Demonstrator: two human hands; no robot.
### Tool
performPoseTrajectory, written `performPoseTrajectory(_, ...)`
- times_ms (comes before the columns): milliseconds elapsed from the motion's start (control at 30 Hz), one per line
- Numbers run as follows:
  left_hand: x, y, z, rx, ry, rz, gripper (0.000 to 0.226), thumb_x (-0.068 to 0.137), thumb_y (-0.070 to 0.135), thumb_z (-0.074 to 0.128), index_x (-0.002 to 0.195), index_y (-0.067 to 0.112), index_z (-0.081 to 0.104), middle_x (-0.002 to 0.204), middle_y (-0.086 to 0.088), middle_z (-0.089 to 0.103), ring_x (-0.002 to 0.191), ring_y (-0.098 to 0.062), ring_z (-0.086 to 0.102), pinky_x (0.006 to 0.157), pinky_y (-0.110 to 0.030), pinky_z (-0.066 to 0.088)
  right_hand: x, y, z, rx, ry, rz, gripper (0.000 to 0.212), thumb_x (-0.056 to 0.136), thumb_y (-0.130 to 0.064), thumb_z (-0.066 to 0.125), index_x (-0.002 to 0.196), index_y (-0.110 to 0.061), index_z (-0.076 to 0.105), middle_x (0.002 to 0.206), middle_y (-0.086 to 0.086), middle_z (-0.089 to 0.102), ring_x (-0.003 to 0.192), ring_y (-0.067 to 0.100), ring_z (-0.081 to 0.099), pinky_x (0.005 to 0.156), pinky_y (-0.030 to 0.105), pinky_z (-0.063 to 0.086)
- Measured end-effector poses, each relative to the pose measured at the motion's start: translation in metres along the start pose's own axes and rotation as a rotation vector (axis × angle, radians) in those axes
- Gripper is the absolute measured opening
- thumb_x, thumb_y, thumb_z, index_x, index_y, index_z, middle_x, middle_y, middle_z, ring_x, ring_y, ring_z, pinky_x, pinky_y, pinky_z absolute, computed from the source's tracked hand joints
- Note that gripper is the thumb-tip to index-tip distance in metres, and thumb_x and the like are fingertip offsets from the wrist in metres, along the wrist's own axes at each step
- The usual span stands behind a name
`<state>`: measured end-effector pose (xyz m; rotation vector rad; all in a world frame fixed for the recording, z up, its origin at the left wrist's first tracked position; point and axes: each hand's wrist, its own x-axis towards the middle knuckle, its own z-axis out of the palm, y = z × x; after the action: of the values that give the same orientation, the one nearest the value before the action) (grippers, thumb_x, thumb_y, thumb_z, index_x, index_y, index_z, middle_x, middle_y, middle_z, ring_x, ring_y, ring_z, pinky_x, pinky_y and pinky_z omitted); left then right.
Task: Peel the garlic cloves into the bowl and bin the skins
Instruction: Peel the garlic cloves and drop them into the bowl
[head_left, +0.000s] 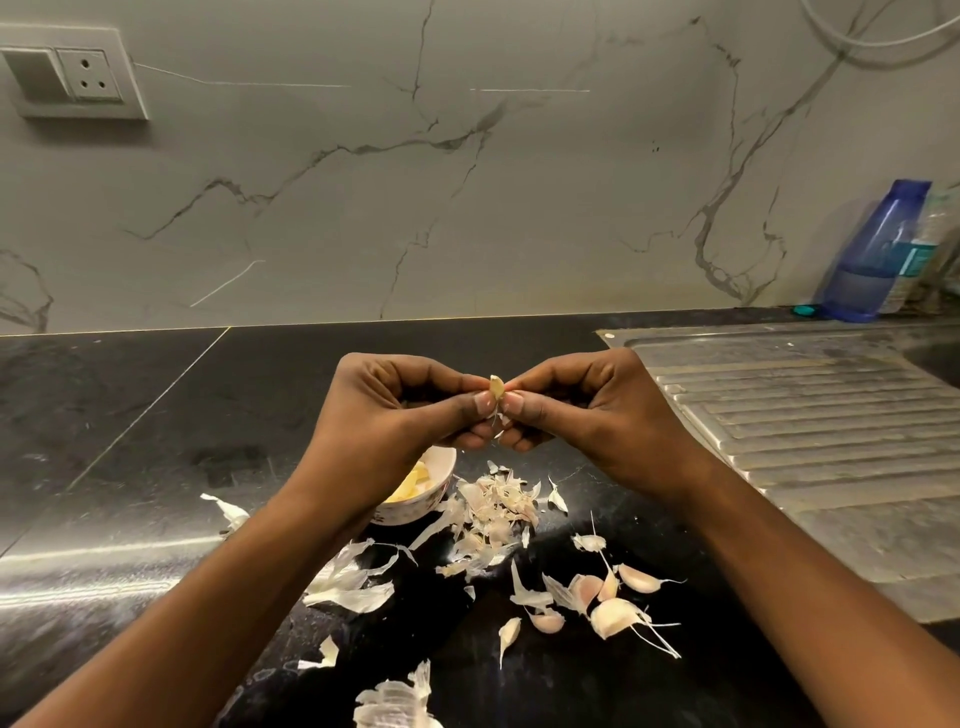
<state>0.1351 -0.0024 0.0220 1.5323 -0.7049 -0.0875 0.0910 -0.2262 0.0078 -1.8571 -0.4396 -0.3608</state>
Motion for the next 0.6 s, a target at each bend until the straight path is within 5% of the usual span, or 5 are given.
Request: performPoseTrajectory(600,-0.0021,0.0047,0.0026,-0.130,-0.040,-0.169,0.028,0.076,0.011,0.077,0.101,-0.001,0.078,0.090,-0.023,0.078,0.075,-0.027,0.078,0.069,-0.027,0.065,-0.0010,-0.0024,-0.0079,-0.026,-0.038,-0.010,0.019,0.097,-0.006,0.071,0.113,0.002,0.078,0.095,0.012,0.081,0.085,0.030,0.079,0.076,0.038,0.066)
